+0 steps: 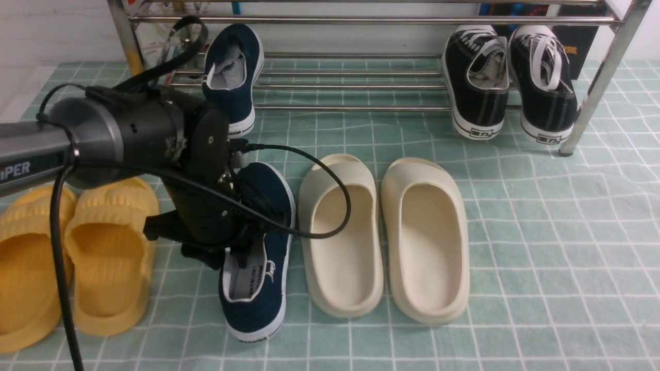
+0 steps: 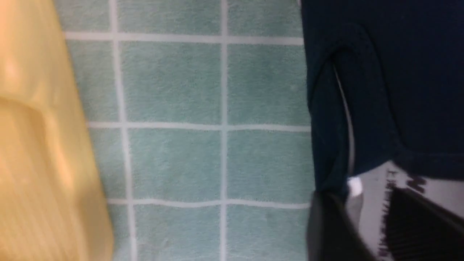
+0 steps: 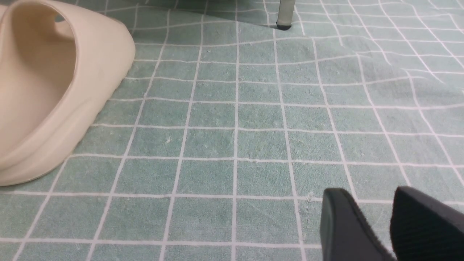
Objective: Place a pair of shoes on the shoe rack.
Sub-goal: Use the left arm to grab the shoe closest to it, then use the left arm to put a shoe into the shoe rack
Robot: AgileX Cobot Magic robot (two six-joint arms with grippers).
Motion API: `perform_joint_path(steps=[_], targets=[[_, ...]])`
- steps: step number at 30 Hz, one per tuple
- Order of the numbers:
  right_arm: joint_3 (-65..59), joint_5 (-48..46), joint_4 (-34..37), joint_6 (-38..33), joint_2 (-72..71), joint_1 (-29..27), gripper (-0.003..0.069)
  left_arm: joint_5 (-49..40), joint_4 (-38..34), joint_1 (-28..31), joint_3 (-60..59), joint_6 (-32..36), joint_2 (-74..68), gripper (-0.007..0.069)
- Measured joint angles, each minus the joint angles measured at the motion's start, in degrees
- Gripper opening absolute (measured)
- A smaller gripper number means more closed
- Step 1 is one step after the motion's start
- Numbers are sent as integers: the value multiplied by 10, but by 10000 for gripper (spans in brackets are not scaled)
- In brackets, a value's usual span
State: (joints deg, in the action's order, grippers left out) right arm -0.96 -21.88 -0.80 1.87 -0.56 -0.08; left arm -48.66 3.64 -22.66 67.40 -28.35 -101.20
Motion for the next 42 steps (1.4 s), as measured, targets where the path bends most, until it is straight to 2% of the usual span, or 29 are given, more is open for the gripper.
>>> perform_joint_path(steps=[1,2,4,7,8,10,11,18,23,31,36,42], targets=[[0,0,0,0,0,0,238,-2,16,0,0,-9,-1,335],[0,0,0,0,0,0,238,0,26,0,-1,-13,-2,343],[0,0,0,0,0,0,238,1,33,1,-1,-15,-6,323],[0,0,0,0,0,0,238,5,32,0,-1,-16,-13,182],[0,0,0,0,0,0,238,5,31,0,-1,-16,-13,182],[0,0,0,0,0,0,238,6,28,0,1,-14,-13,25],[0,0,0,0,0,0,238,3,24,0,3,-6,-9,-2],[0,0,0,2,0,0,238,-66,-29,0,76,81,60,3],[0,0,0,5,0,0,238,-54,-47,0,169,100,38,3],[0,0,0,6,0,0,238,-51,-36,0,317,72,-92,3],[0,0,0,6,0,0,238,-51,-2,0,435,33,-168,3],[0,0,0,6,0,0,238,-51,28,13,511,10,-213,3]])
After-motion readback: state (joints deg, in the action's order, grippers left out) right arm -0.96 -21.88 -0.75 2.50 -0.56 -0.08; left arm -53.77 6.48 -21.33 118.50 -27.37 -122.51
